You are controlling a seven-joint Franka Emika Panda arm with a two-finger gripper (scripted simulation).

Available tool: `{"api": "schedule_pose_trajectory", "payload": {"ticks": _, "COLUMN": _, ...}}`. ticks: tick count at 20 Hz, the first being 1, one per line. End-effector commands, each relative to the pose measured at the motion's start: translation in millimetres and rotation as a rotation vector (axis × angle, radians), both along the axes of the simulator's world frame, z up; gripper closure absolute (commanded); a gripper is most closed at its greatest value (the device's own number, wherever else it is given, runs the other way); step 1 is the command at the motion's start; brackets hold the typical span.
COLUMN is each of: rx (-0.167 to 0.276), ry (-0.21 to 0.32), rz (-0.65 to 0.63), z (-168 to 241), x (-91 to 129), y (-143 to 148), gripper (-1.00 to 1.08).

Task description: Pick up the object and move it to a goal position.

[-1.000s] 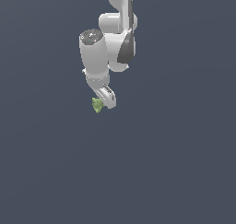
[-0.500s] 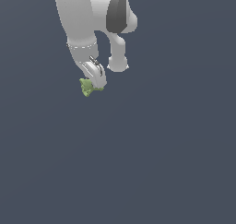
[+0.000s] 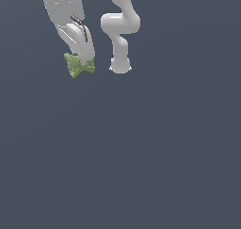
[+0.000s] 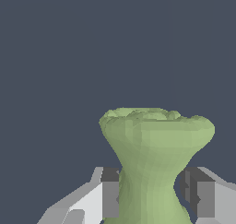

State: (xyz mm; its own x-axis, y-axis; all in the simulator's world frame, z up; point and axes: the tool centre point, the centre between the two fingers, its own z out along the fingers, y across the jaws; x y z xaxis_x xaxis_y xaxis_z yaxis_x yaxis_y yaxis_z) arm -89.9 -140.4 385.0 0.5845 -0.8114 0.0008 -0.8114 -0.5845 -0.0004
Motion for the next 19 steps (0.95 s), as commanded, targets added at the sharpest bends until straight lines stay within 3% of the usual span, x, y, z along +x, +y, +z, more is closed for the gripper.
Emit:
{"api": "schedule_pose_trajectory", "payload": {"ticks": 1, "rx": 0.000, "ry": 0.001, "rz": 0.001, "z": 23.8, "x": -1.1, "y": -6.6, "gripper": 1.08}}
{"api": "schedule_pose_trajectory", "payload": {"ticks": 10, "rx": 0.000, "ry": 0.001, "rz": 0.003, "z": 78.4, "x": -0.6, "y": -22.6, "gripper": 1.08}}
{"api": "schedule_pose_trajectory", "payload": {"ticks": 19, "rx": 0.000, "ry": 0.001, "rz": 0.003, "z": 94.2, "x": 0.4, "y": -27.4, "gripper": 1.08}}
